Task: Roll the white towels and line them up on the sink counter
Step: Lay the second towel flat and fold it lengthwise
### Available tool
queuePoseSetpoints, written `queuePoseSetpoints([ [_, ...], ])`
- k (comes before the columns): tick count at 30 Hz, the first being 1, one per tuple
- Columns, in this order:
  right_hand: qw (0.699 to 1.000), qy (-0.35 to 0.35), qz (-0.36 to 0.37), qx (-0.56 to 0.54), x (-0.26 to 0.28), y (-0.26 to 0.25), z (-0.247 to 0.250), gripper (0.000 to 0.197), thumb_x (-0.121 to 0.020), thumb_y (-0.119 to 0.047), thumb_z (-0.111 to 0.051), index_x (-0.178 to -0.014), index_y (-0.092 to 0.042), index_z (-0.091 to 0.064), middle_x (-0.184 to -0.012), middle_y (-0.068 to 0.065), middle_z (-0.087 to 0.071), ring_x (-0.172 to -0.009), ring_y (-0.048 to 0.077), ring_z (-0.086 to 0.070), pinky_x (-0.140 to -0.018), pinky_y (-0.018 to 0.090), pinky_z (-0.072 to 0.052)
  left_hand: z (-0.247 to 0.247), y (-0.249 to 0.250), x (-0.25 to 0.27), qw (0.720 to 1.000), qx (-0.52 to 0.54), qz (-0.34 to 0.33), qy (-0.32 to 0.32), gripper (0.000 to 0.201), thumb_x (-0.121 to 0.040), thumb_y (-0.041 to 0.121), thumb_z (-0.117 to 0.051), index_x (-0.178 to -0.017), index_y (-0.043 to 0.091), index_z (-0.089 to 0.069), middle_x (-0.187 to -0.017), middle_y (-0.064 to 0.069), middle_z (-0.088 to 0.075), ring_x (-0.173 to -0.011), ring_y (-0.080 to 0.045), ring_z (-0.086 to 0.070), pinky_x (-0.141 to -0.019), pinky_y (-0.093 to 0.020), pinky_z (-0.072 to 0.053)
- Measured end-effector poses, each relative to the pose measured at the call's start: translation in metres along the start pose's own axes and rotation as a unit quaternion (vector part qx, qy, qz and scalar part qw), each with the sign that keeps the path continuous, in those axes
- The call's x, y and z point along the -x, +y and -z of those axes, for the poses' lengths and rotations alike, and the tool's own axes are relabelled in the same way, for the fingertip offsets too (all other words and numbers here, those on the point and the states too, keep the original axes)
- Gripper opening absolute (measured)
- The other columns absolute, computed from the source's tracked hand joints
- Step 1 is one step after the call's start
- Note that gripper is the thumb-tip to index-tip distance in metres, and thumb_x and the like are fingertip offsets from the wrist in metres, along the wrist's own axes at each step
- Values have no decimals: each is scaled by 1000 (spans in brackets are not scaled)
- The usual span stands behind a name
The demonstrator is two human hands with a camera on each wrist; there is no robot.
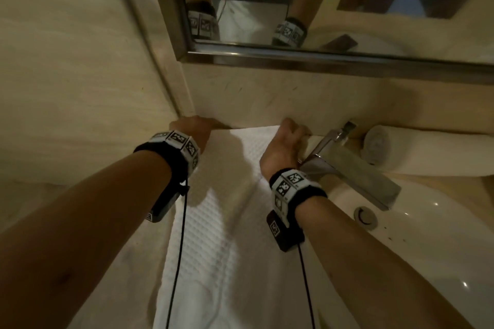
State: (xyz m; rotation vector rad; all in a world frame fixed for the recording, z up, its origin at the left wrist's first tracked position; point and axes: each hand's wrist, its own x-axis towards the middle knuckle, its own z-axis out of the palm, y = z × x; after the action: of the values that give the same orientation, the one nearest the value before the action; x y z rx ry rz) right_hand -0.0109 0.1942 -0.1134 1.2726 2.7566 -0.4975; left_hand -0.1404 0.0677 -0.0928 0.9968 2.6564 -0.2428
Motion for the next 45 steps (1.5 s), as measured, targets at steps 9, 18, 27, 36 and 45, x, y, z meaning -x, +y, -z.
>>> queuePoseSetpoints([
  [9,954,-201,211,69,26,26,-36,62,-91,-70,-15,-144,-54,13,-153,-10,36,-140,25,35,-109,58,19,3,22,-2,991,-83,33,99,32,-95,12,-38,-123,6,-52,-121,-16,-57,-114,-36,-52,-92,-44,-42],
  [18,967,-205,143,52,24,12,-31,77,-83,-71,-29,-147,-49,9,-155,-11,31,-139,29,37,-108,59,18,-14,-6,0,986,126,93,-53,58,-86,14,-61,-137,9,-34,-124,-22,-54,-114,-38,-55,-89,-40,-46],
  [27,942,-137,299,-65,29,-55,-14,53,-93,-7,-51,-143,-8,-35,-143,17,-34,-130,35,-36,-104,42,-35,-3,4,8,999,-3,27,-16,38,-96,16,-42,-134,9,-48,-126,-19,-55,-115,-35,-54,-94,-38,-44],
  [36,953,-185,183,-155,25,-60,-46,54,-91,-21,-47,-142,-30,-31,-132,5,-36,-115,24,-33,-103,44,-36,14,0,12,989,100,108,17,44,-94,23,-50,-131,2,-37,-121,-25,-55,-109,-42,-57,-82,-41,-47],
  [45,959,-208,189,-18,23,-74,-39,59,-95,-35,-39,-149,-30,-16,-146,9,-20,-129,37,-23,-107,52,-30,40,-1,17,987,-16,83,-133,28,-80,37,-70,-97,14,-66,-106,-5,-67,-97,-27,-65,-73,-26,-48],
])
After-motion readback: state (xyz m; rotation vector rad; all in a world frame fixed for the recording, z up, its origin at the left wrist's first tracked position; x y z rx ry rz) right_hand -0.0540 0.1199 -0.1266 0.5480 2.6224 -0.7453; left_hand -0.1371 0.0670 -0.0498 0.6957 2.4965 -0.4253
